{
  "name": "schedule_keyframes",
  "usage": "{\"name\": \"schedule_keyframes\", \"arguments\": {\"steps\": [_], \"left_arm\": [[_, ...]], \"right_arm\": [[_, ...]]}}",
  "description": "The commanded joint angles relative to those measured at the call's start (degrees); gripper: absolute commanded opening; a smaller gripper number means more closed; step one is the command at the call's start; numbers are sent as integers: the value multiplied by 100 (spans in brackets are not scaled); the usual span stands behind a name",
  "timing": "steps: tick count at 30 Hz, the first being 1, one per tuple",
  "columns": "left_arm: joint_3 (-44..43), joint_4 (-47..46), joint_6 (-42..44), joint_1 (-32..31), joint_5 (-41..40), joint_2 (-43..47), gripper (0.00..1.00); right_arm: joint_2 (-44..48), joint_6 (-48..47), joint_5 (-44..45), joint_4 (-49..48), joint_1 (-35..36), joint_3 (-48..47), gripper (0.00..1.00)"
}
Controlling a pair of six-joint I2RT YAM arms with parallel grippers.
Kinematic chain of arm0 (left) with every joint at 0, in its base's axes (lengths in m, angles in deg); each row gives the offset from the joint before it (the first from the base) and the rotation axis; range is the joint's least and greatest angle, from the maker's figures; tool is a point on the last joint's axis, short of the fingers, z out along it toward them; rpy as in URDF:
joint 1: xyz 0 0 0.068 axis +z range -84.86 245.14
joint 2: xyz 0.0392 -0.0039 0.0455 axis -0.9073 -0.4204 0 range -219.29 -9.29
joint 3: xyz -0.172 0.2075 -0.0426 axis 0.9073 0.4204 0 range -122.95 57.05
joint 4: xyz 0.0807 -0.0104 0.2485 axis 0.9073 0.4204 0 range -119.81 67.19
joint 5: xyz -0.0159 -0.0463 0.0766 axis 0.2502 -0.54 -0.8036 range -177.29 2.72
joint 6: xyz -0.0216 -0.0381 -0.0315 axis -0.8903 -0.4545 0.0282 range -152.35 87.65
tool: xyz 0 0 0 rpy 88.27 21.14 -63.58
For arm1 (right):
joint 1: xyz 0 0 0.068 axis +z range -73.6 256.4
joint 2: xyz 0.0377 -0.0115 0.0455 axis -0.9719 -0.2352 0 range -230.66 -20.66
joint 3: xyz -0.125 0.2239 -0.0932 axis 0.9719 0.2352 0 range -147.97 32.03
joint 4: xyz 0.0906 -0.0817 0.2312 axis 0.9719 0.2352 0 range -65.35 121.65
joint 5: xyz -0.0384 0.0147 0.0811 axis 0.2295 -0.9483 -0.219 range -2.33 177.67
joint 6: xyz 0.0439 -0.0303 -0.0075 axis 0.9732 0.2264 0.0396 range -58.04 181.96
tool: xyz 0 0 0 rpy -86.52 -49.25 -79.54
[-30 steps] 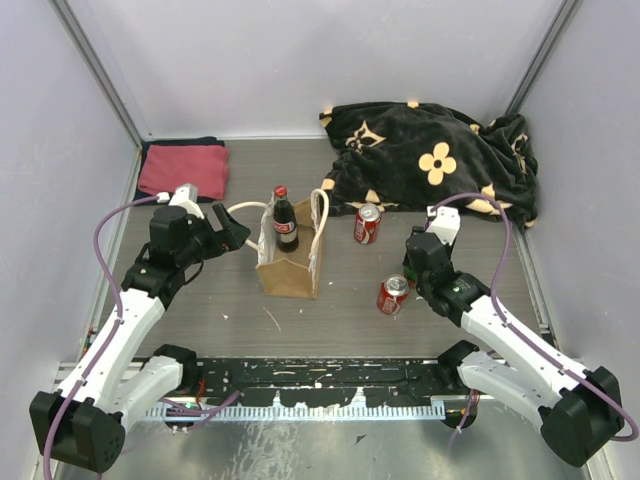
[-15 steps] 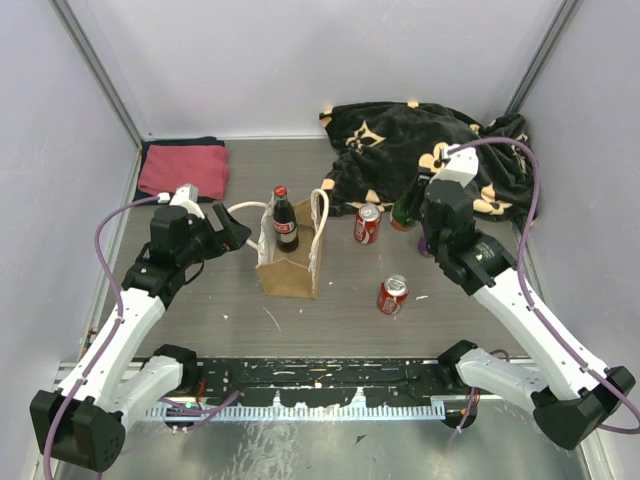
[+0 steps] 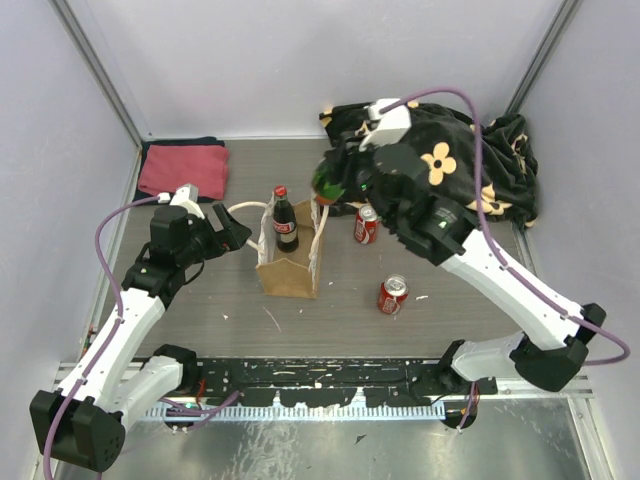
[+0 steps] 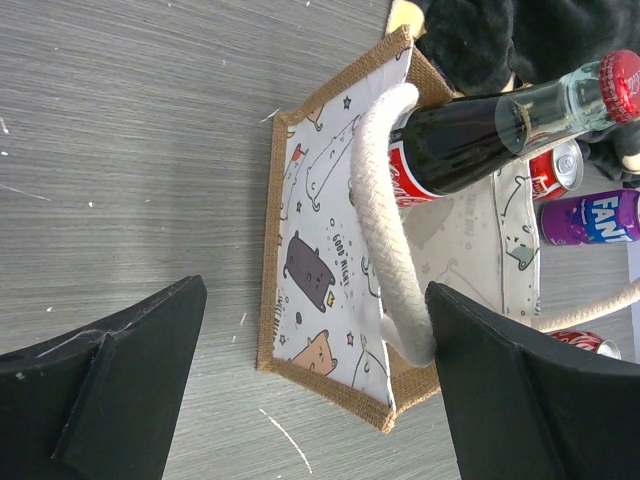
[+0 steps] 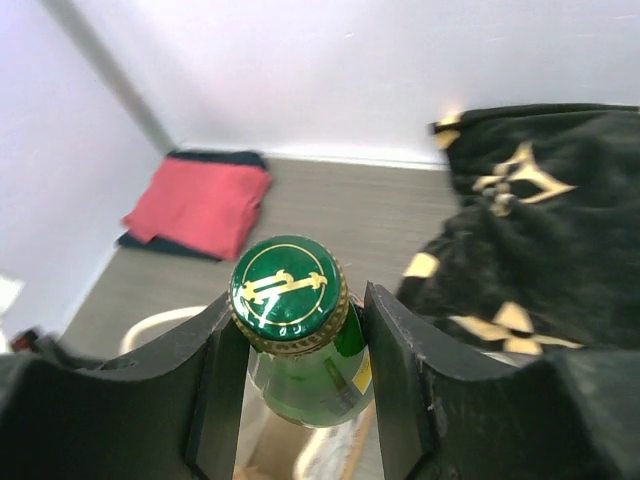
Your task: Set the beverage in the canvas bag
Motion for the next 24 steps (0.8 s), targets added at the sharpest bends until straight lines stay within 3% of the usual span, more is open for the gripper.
{"name": "schedule_keyframes", "arguments": {"steps": [1, 12, 24], "left_arm": [[-38, -51, -29, 12, 55, 85, 98], [27, -36, -71, 7, 70, 127, 98], [141, -119, -119, 9, 81, 124, 98]], "right_arm": [[-81, -150, 136, -1197, 658, -470, 1], [-473, -1, 128, -1742, 1091, 516, 1], [-894, -37, 39, -1944, 1113, 675, 1]]}}
